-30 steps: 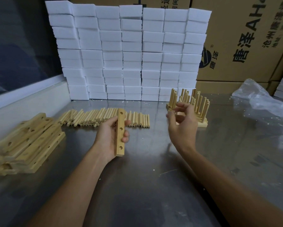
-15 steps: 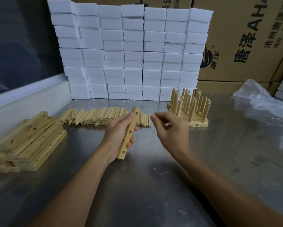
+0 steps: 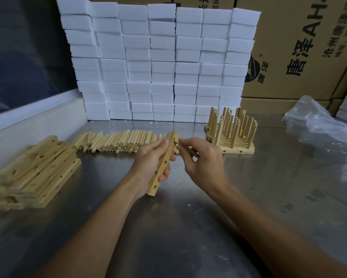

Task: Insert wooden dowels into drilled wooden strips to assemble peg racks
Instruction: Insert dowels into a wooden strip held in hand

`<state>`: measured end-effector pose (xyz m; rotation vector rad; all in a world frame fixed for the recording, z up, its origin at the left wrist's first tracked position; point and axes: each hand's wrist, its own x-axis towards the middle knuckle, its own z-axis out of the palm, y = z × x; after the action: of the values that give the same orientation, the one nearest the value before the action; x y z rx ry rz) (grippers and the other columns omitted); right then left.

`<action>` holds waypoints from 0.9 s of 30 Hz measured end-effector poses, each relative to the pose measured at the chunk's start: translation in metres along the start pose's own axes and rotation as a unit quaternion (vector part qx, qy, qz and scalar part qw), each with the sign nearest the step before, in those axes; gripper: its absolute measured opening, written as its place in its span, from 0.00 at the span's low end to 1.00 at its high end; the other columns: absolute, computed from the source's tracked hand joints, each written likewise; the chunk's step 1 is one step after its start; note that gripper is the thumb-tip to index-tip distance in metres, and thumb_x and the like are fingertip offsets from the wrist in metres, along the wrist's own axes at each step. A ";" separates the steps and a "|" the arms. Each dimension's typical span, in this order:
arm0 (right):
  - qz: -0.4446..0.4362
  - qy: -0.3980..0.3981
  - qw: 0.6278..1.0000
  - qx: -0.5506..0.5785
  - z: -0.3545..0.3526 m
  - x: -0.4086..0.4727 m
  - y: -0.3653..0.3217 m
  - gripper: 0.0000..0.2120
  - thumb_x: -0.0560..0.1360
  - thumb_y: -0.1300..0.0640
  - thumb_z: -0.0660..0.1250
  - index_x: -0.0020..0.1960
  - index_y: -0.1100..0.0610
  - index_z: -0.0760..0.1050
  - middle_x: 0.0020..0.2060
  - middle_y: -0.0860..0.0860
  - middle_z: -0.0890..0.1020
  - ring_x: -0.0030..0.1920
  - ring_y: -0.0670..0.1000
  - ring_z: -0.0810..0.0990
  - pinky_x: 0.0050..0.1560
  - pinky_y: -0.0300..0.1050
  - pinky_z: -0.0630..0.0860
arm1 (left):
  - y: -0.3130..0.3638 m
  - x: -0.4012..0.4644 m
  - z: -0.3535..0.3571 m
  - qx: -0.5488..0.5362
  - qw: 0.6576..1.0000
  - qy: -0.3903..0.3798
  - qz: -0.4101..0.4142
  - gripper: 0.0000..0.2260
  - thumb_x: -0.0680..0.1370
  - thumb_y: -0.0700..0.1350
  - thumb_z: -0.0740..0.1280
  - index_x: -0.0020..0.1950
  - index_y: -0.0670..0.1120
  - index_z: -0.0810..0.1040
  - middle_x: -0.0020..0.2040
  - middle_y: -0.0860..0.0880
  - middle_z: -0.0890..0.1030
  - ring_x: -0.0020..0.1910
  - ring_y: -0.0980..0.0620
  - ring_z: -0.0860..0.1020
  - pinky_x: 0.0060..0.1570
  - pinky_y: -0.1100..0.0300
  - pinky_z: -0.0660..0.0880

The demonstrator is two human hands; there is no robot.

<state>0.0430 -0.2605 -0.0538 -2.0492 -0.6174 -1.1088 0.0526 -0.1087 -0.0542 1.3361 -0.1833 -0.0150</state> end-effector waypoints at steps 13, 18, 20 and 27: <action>-0.039 -0.019 0.979 -0.198 -0.011 0.004 -0.007 0.06 0.65 0.67 0.73 0.37 0.57 0.79 0.26 0.49 0.78 0.24 0.55 0.75 0.20 0.45 0.69 | -0.005 -0.004 0.013 0.127 0.988 0.019 0.081 0.12 0.84 0.45 0.60 0.60 0.47 0.82 0.36 0.44 0.73 0.23 0.50 0.67 0.21 0.65 0.60; -0.016 -0.007 0.985 -0.174 -0.010 0.005 -0.009 0.05 0.66 0.67 0.72 0.38 0.59 0.79 0.24 0.51 0.78 0.22 0.58 0.74 0.22 0.45 0.69 | -0.006 -0.003 0.017 0.126 0.987 0.032 0.094 0.13 0.84 0.45 0.60 0.66 0.49 0.78 0.35 0.44 0.70 0.24 0.50 0.64 0.22 0.66 0.58; 0.001 -0.018 0.986 -0.163 -0.011 0.005 -0.010 0.03 0.68 0.66 0.71 0.39 0.59 0.80 0.25 0.53 0.79 0.24 0.60 0.76 0.25 0.48 0.72 | -0.006 -0.003 0.018 0.130 0.986 0.034 0.103 0.14 0.84 0.44 0.60 0.68 0.51 0.77 0.34 0.44 0.69 0.25 0.50 0.63 0.22 0.66 0.58; 0.096 -0.070 0.987 -0.106 -0.012 0.009 -0.007 0.04 0.74 0.60 0.68 0.44 0.56 0.82 0.34 0.51 0.84 0.36 0.56 0.82 0.36 0.52 0.77 | -0.014 -0.001 0.017 0.163 0.977 0.035 0.130 0.14 0.84 0.46 0.61 0.67 0.57 0.76 0.30 0.51 0.69 0.24 0.52 0.64 0.23 0.64 0.61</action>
<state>0.0365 -0.2651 -0.0392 -2.3301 -0.3718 -0.9592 0.0501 -0.1281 -0.0640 1.6267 -0.3095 0.2937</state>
